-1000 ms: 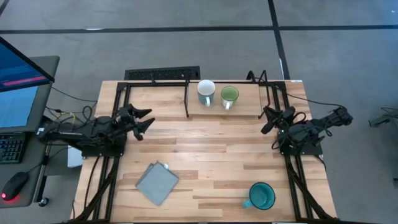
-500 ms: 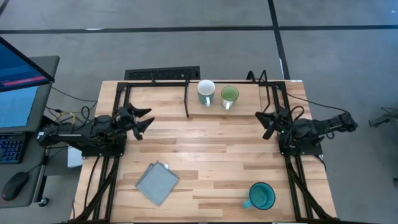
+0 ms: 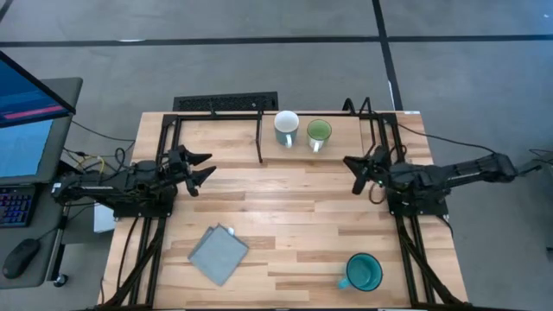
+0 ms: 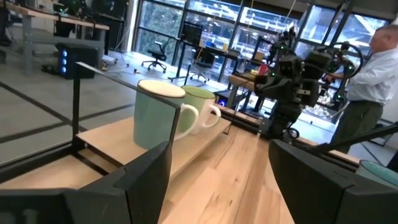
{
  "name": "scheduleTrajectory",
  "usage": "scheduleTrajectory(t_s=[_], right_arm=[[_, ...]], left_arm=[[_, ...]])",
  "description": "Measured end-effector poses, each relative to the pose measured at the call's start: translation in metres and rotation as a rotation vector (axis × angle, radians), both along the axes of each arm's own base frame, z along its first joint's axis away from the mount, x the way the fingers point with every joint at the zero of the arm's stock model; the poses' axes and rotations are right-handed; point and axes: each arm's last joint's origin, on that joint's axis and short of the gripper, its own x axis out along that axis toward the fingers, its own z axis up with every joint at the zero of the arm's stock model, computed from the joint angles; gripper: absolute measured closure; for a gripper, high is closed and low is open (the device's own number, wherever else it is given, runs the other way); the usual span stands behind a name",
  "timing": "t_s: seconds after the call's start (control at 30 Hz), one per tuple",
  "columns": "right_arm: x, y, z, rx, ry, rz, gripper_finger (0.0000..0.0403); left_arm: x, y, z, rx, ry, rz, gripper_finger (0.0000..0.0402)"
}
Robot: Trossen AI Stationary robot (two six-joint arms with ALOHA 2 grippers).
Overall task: Stack small to large cups/mugs on shelf
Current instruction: Put the green mug on the shelf
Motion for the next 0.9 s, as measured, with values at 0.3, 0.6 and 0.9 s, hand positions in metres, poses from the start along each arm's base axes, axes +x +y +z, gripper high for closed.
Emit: scheduleTrajectory(t_s=[0.3,0.6,0.9], right_arm=[[0.038,-0.016,0.010,0.053,0.158,-0.034,0.0329],[0.068,-0.040,0.006,0.137,0.270,-0.079,0.0329],[0.079,-0.063,0.005,0.183,0.362,-0.185,0.0329]], left_arm=[[0.000,0.000,-0.004,-0.012,0.034,0.001,0.0140],[0.000,0.000,-0.008,-0.051,0.065,0.004,0.0140],[0.000,0.000,-0.008,-0.052,0.063,0.003,0.0140]])
